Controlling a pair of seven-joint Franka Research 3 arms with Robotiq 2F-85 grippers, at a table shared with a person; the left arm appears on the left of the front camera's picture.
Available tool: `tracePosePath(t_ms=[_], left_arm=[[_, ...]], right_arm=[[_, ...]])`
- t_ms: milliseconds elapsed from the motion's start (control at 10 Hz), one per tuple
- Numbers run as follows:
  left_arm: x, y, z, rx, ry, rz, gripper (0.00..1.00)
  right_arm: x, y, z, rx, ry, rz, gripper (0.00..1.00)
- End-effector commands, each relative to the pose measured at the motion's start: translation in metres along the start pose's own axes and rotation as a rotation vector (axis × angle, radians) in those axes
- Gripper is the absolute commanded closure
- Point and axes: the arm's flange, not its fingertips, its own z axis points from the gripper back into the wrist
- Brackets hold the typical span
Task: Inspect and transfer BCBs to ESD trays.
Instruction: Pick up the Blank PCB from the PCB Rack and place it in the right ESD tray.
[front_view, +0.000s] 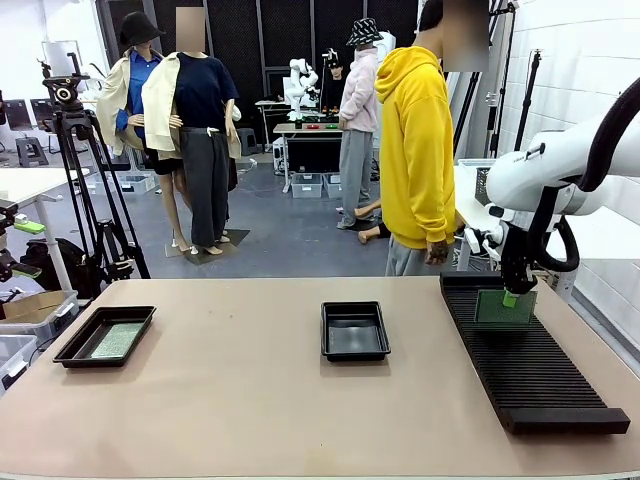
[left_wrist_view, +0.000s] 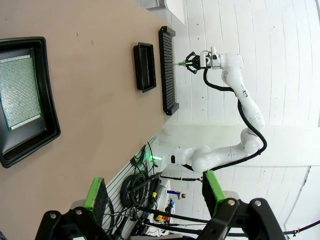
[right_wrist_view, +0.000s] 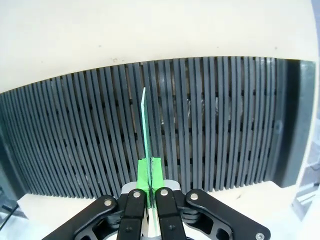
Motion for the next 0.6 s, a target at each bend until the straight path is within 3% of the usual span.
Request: tracePosePath(t_ms=[0, 500], left_arm=[[-0.002, -0.001, 0.001, 0.012, 0.007, 0.0, 0.0], [-0.002, -0.001, 0.001, 0.012, 0.007, 0.0, 0.0]], right_arm=[[0.007, 0.003, 0.023, -0.005, -0.014, -0.025, 1.0], [0.042, 0.028, 0.077, -0.075, -0.016, -0.142, 1.0]])
